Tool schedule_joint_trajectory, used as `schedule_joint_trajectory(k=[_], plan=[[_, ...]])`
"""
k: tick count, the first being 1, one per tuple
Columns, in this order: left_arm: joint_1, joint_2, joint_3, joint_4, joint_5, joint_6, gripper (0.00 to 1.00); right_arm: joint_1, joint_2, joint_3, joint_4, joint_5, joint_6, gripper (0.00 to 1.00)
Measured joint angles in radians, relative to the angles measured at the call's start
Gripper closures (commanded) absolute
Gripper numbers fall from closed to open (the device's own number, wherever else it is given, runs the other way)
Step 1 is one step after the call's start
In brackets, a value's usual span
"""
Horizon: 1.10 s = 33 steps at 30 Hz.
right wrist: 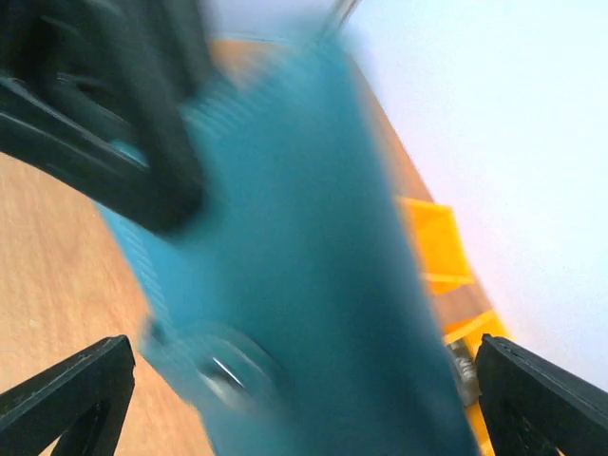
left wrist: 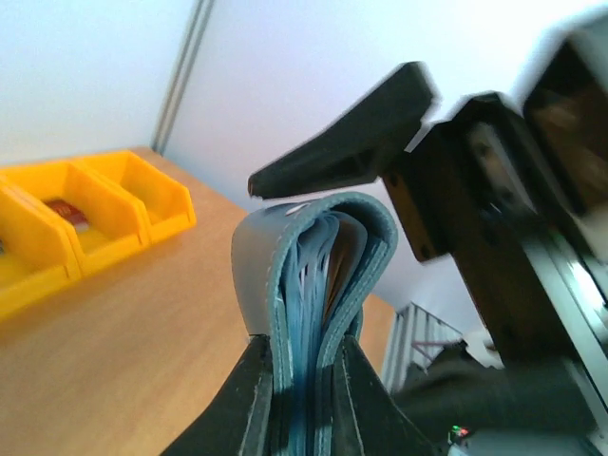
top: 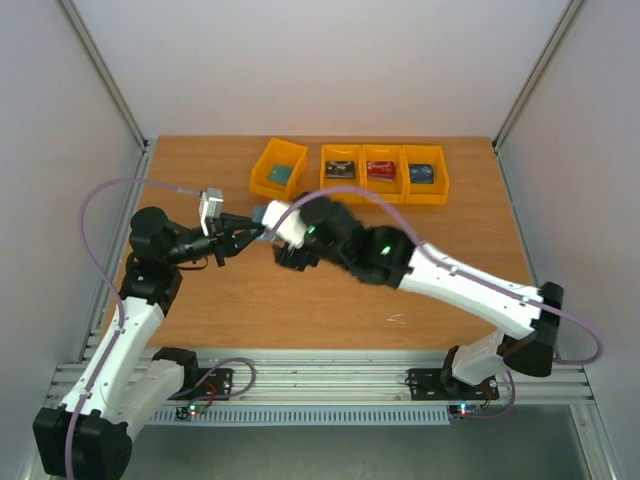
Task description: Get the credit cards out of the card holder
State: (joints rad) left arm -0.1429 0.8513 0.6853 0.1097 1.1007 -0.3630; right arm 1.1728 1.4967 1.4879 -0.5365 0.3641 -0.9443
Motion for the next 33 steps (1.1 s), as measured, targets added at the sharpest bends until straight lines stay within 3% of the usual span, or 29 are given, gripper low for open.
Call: schedule_joint_trajectory(k=[7, 14, 22, 24, 26, 28, 33], plan=[[0.002, -0.006, 0.089, 0.192, -0.069, -0.202, 1.0, -0.448, -0.245, -0.002, -0.005, -0.559, 0.271, 0.01], [0.002, -0.052, 0.201, 0.346, -0.066, -0.316, 1.0, -0.458, -0.266, 0.042, 0.158, -0.991, 0.494, 0.01], [0.003, -0.067, 0.218, 0.421, -0.057, -0.34, 1.0, -0.467, -0.101, 0.102, 0.215, -1.15, 0.643, 0.02], [0.003, -0.066, 0.218, 0.43, -0.058, -0.344, 1.0, -0.467, -0.078, 0.132, 0.221, -1.181, 0.661, 0.06], [0.003, -0.065, 0.218, 0.43, -0.057, -0.346, 1.0, -0.467, -0.061, 0.157, 0.232, -1.215, 0.671, 0.14], [0.003, -0.065, 0.218, 0.432, -0.057, -0.348, 1.0, -0.467, -0.046, 0.182, 0.243, -1.252, 0.682, 0.3], [0.003, -0.065, 0.217, 0.433, -0.063, -0.356, 1.0, -0.467, -0.04, 0.196, 0.248, -1.319, 0.68, 0.98]])
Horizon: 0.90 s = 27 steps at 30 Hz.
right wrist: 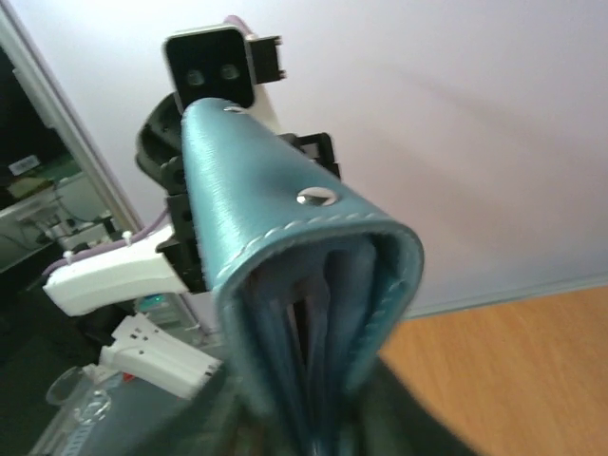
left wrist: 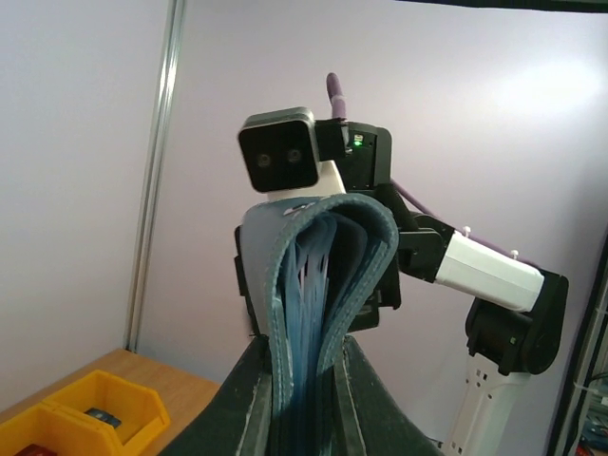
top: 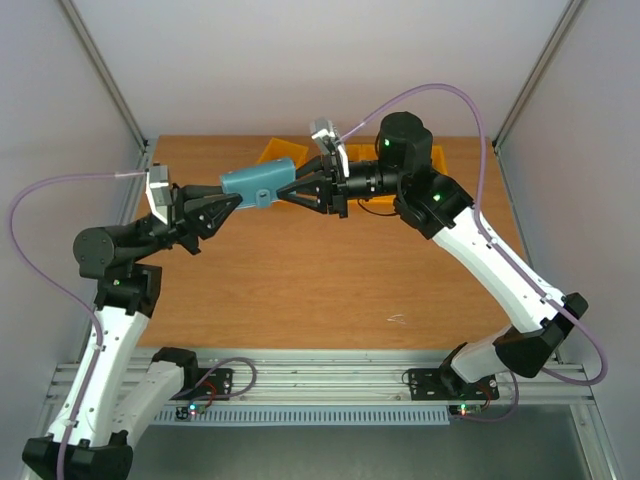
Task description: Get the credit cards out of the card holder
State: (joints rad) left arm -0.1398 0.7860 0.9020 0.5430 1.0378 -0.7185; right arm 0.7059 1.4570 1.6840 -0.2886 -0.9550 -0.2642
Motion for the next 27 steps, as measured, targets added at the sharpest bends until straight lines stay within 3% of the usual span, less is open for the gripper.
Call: schedule_joint_trajectory(k=[2, 3, 4, 5, 6, 9, 13, 20, 27], plan=[[0.001, 0.0, -0.004, -0.002, -0.01, -0.001, 1.0, 0.0, -0.004, 0.0, -0.003, -0.015, -0.008, 0.99], [0.001, 0.0, -0.009, -0.002, -0.013, -0.004, 0.89, -0.001, -0.01, 0.0, -0.014, -0.018, -0.017, 0.99], [0.001, 0.0, -0.014, -0.002, -0.016, -0.005, 0.61, -0.002, -0.014, 0.0, -0.026, -0.016, -0.025, 0.99], [0.001, -0.002, -0.018, -0.006, -0.016, 0.001, 0.24, -0.002, -0.019, 0.0, -0.045, -0.009, -0.038, 0.99], [-0.002, -0.003, -0.025, -0.012, -0.015, 0.017, 0.04, -0.002, -0.023, 0.001, -0.067, -0.001, -0.056, 0.99], [0.004, -0.01, -0.053, -0.084, 0.008, 0.094, 0.01, -0.003, -0.033, 0.035, -0.201, 0.065, -0.126, 0.99], [0.042, -0.015, -0.068, -0.245, 0.109, 0.249, 0.01, -0.002, -0.013, 0.213, -0.506, 0.243, -0.268, 0.99], [0.084, -0.006, -0.023, -0.611, 0.241, 0.6, 0.01, 0.151, 0.111, 0.497, -1.023, 0.688, -0.489, 0.99], [0.058, 0.033, 0.023, -1.099, 0.244, 1.048, 0.01, 0.282, 0.272, 0.54, -1.253, 0.835, -0.589, 0.99]])
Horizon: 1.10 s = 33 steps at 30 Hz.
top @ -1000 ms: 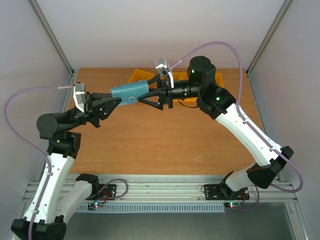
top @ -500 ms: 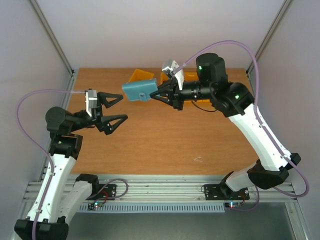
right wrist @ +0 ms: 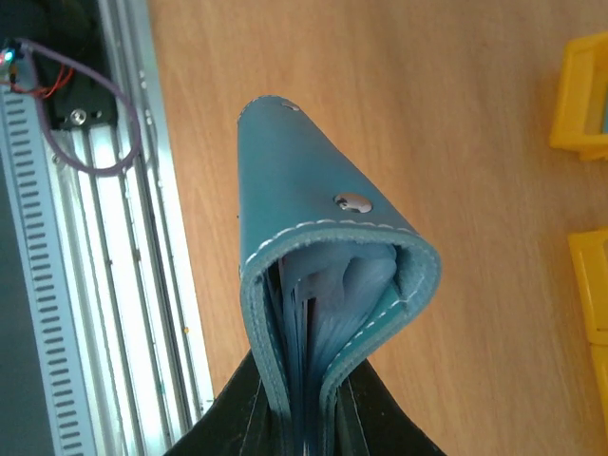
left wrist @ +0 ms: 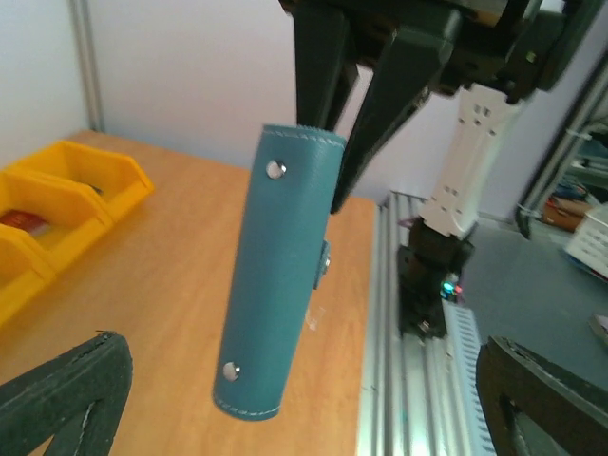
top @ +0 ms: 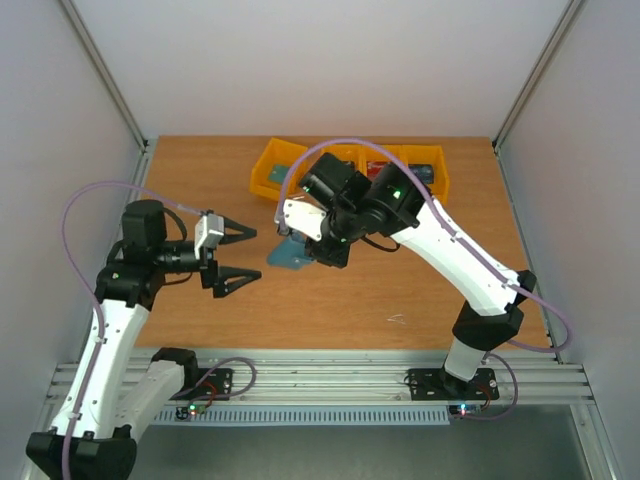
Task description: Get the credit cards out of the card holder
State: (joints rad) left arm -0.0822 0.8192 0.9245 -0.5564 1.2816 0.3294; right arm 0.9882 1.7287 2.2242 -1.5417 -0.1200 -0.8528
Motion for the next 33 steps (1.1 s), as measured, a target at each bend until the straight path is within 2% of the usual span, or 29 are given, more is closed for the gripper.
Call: schedule_joint_trajectory(k=[2, 5, 9, 14, 19, 21, 24, 25, 28, 29, 33], plan=[[-0.03, 0.009, 0.01, -0.135, -0.006, 0.122, 0.03, 0.033, 0.021, 0.024, -0.023, 0.012, -0.017, 0.99], [-0.06, 0.014, 0.014, -0.262, -0.011, 0.249, 0.13, 0.066, 0.034, 0.067, -0.042, 0.021, -0.037, 0.99], [-0.069, 0.024, 0.022, -0.343, -0.015, 0.349, 0.27, 0.097, 0.043, 0.109, -0.049, 0.024, -0.053, 0.99], [-0.08, 0.027, 0.025, -0.375, -0.014, 0.383, 0.43, 0.115, 0.055, 0.116, -0.065, 0.015, -0.061, 0.99], [-0.09, 0.028, 0.025, -0.37, -0.013, 0.367, 0.47, 0.132, 0.09, 0.136, -0.071, 0.011, -0.066, 0.99], [-0.096, 0.032, 0.025, -0.367, -0.013, 0.353, 0.59, 0.137, 0.105, 0.145, -0.073, 0.011, -0.069, 0.99], [-0.102, 0.038, 0.025, -0.359, -0.022, 0.324, 0.96, 0.143, 0.123, 0.166, -0.082, 0.004, -0.074, 0.99], [-0.103, 0.039, 0.024, -0.353, -0.025, 0.312, 0.99, 0.145, 0.127, 0.174, -0.089, 0.003, -0.076, 0.99], [-0.109, 0.036, 0.024, -0.335, -0.032, 0.296, 1.0, 0.144, 0.129, 0.183, -0.096, 0.004, -0.076, 0.99], [-0.109, 0.034, 0.024, -0.332, -0.034, 0.291, 1.0, 0.144, 0.129, 0.183, -0.097, 0.005, -0.076, 0.95], [-0.109, 0.022, 0.01, -0.283, -0.047, 0.252, 1.0, 0.144, 0.111, 0.15, -0.061, 0.041, -0.072, 0.56]])
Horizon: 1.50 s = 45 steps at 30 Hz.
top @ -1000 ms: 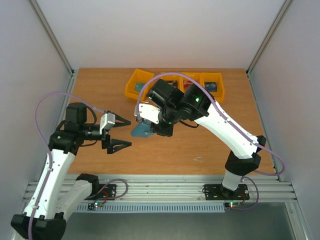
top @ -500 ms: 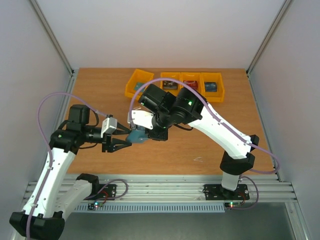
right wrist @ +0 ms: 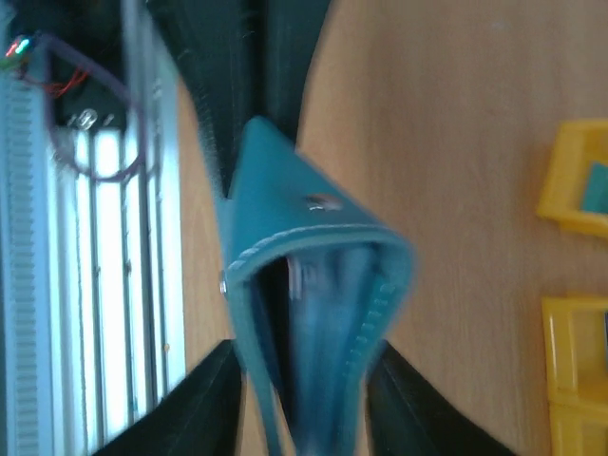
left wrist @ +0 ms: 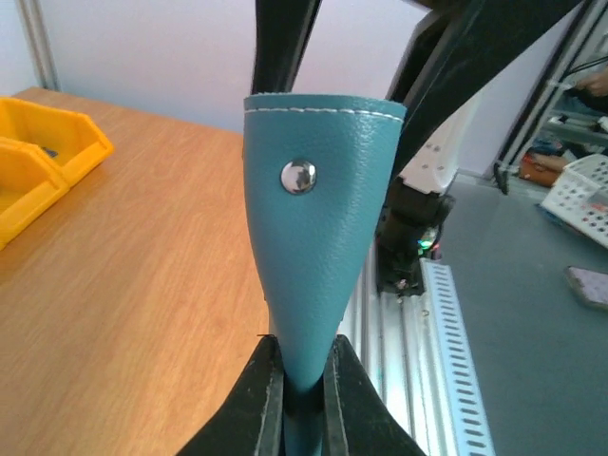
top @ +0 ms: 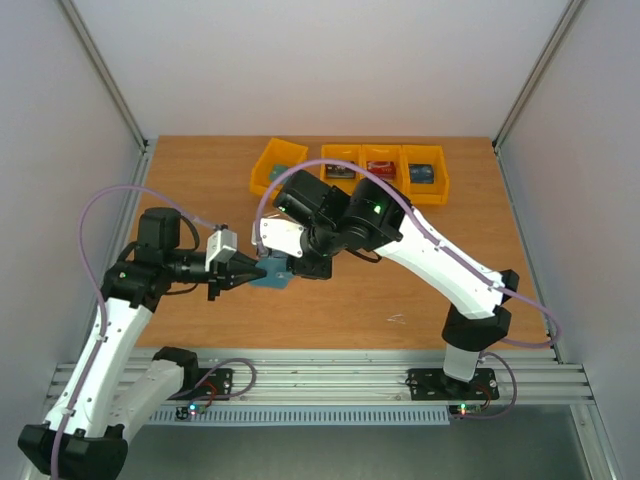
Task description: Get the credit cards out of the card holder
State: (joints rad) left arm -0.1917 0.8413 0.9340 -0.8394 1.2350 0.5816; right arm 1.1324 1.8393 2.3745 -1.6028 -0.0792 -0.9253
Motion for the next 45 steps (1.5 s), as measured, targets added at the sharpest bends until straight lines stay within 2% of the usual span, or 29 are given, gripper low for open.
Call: schedule_joint_trajectory(k=[3, 6, 11, 14, 17, 26, 30, 37, 45], plan=[[-0.001, -0.027, -0.064, 0.165, -0.077, -0.167, 1.0, -0.018, -0.093, -0.157, 0.165, 0.103, 0.03, 0.36], [-0.003, -0.052, -0.14, 0.346, -0.259, -0.396, 1.0, -0.074, -0.216, -0.329, 0.366, 0.196, 0.12, 0.33], [-0.004, -0.056, -0.175, 0.52, -0.622, -0.708, 1.0, -0.166, -0.371, -0.504, 0.672, 0.302, 0.323, 0.47], [-0.004, -0.055, -0.175, 0.581, -0.762, -0.837, 1.0, -0.134, -0.356, -0.499, 0.777, 0.328, 0.415, 0.51], [-0.004, -0.054, -0.175, 0.62, -0.855, -0.951, 1.0, -0.086, -0.264, -0.444, 0.829, 0.357, 0.496, 0.51], [-0.004, -0.048, -0.175, 0.642, -0.911, -1.118, 1.0, -0.066, 0.069, -0.18, 0.764, 0.323, 0.624, 0.62], [-0.004, -0.048, -0.175, 0.66, -0.906, -1.142, 1.0, -0.066, 0.109, -0.14, 0.737, 0.309, 0.634, 0.69], [-0.004, -0.048, -0.175, 0.681, -0.898, -1.159, 1.0, -0.066, 0.201, -0.024, 0.69, 0.323, 0.633, 0.71], [0.001, -0.047, -0.183, 0.677, -0.908, -1.162, 1.0, -0.068, 0.252, -0.004, 0.648, 0.36, 0.632, 0.75]])
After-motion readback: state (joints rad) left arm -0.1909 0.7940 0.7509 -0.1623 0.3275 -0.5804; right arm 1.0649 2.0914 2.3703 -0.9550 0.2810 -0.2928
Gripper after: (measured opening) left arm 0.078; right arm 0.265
